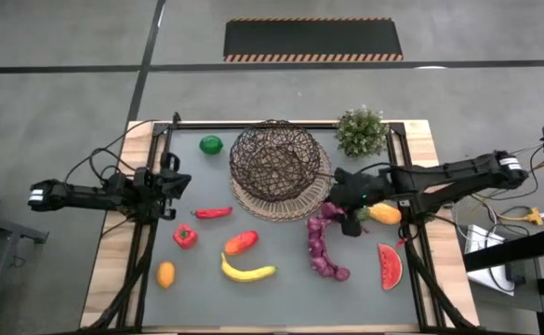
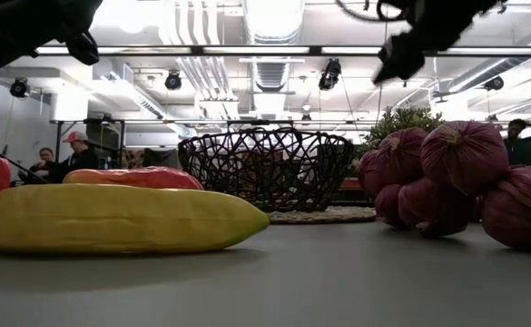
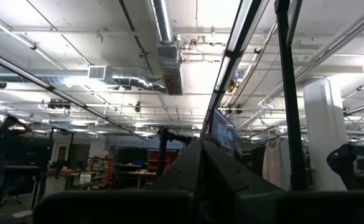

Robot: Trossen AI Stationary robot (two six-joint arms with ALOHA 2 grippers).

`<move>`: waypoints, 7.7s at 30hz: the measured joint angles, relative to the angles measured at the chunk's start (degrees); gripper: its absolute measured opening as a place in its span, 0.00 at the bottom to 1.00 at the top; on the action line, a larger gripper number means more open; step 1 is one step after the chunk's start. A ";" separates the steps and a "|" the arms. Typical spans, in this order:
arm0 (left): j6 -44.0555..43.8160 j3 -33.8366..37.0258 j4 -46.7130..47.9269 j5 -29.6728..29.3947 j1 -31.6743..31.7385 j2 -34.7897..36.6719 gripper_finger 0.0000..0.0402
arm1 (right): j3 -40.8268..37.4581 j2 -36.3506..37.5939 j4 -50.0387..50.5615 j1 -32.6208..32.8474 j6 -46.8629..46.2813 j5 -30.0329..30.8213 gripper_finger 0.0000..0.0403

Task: Build produce basket
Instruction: Put the purple garlic into the basket, then put the green lime into the basket

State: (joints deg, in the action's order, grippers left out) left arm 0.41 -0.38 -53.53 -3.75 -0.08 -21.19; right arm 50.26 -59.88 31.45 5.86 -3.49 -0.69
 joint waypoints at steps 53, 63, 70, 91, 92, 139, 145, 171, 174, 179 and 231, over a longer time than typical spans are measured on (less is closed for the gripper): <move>1.81 0.00 0.03 -0.23 0.00 0.30 0.00 | 11.60 -20.46 18.92 7.03 7.11 5.24 0.05; 1.81 0.00 0.04 -0.23 0.00 0.24 0.00 | 22.60 -13.29 17.90 8.20 11.10 20.33 0.05; 1.83 0.00 0.03 -0.23 0.00 0.26 0.00 | 28.98 -15.22 8.57 6.09 29.40 40.63 0.04; 2.01 0.00 0.00 -2.81 0.00 0.33 0.00 | 33.79 -35.38 -5.13 -23.68 34.84 21.23 0.04; 2.01 -0.01 -0.01 -2.87 0.02 0.33 0.00 | 33.79 -36.36 -5.18 -24.38 34.85 21.22 0.04; -3.44 -2.22 -0.41 -13.22 0.09 -6.68 0.00 | 24.34 -12.79 3.54 -15.82 14.49 8.91 0.33; -9.00 -4.56 -1.47 -13.27 0.07 -11.36 0.00 | 9.68 -2.32 -9.09 -6.37 15.13 8.58 0.27; -3.08 -39.24 55.69 -14.51 4.33 -27.52 0.00 | -36.31 24.39 -60.66 -0.26 21.51 3.30 0.11; -3.12 -45.58 70.23 -14.53 7.70 -29.05 0.00 | -37.50 27.01 -60.56 -0.26 21.05 3.49 0.11; -2.22 -54.31 89.45 -14.27 15.48 -34.17 0.00 | -38.61 29.29 -60.53 -0.26 21.02 3.69 0.11; 38.90 -58.07 92.49 -5.81 48.87 -69.23 0.48 | -39.46 29.29 -57.39 -0.26 17.45 3.71 0.11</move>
State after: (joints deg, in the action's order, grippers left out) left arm 39.31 -58.46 38.96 -9.56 48.80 -90.42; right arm 10.81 -30.59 -25.94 5.61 13.97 3.03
